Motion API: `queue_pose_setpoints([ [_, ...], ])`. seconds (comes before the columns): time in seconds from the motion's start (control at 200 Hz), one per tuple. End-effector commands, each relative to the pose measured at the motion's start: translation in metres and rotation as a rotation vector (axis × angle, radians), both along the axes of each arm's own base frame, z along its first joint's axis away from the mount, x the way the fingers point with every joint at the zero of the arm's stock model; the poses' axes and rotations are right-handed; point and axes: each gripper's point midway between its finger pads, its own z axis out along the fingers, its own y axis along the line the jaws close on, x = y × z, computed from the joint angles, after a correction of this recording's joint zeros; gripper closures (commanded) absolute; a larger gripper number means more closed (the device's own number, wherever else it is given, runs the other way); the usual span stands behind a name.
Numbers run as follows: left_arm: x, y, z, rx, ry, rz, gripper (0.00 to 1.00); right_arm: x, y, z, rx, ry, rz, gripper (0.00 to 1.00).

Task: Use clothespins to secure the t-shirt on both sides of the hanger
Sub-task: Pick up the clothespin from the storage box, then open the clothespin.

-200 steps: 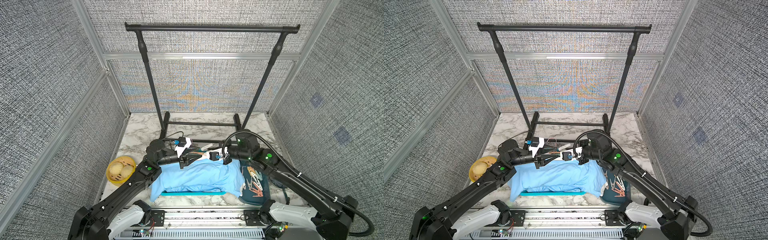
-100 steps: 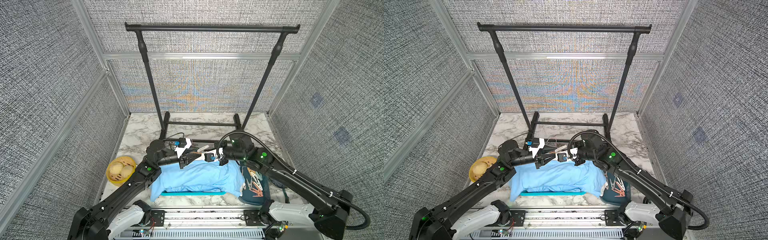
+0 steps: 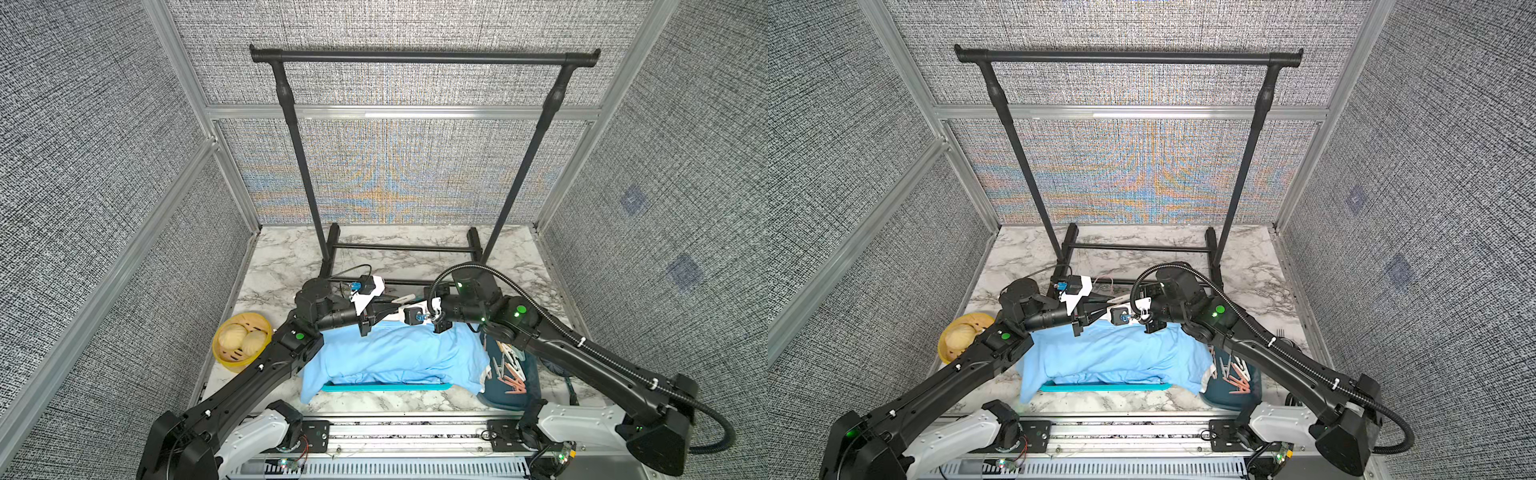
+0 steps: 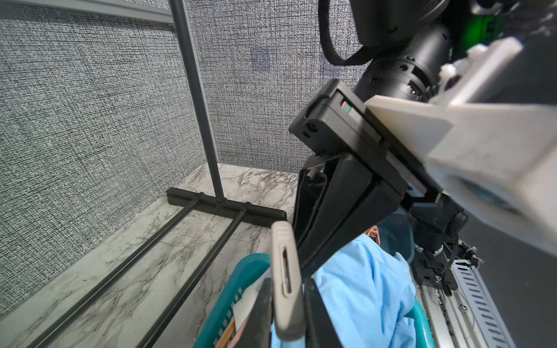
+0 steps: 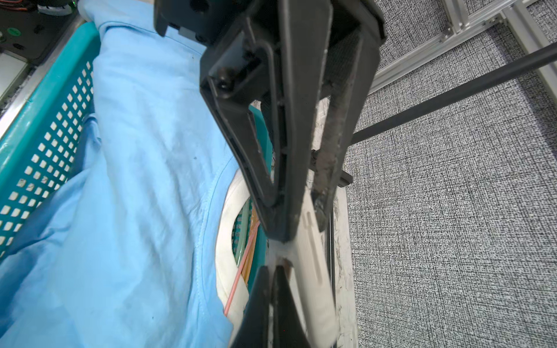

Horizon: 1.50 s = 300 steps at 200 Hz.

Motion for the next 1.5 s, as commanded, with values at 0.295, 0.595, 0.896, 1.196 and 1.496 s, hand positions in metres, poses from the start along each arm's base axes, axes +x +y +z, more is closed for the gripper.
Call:
queue_pose_setpoints([
  [0.295,0.058,0.039,-0.019,0.194,-0.107,0.377,1.0,0.045,0.005,0.016,0.269,-0.043,-0.29,0.39],
  [0.595,0.09,0.142,0.049,-0.115,-0.26,0.831,1.0,0.062,0.005,0.062,0.668,0.441,-0.588,0.3],
  [0.896,0.061,0.161,0.091,-0.414,-0.336,0.813,1.0,0.038,0.04,0.125,0.963,0.919,-0.427,0.24],
  [1.196,0.062,0.105,0.076,-0.337,-0.254,0.48,1.0,0.051,0.058,0.131,1.221,1.319,-0.412,0.24],
  [1.496,0.078,0.106,0.062,-0.309,-0.151,0.53,1.0,0.065,0.078,0.116,1.36,1.667,-0.398,0.24],
])
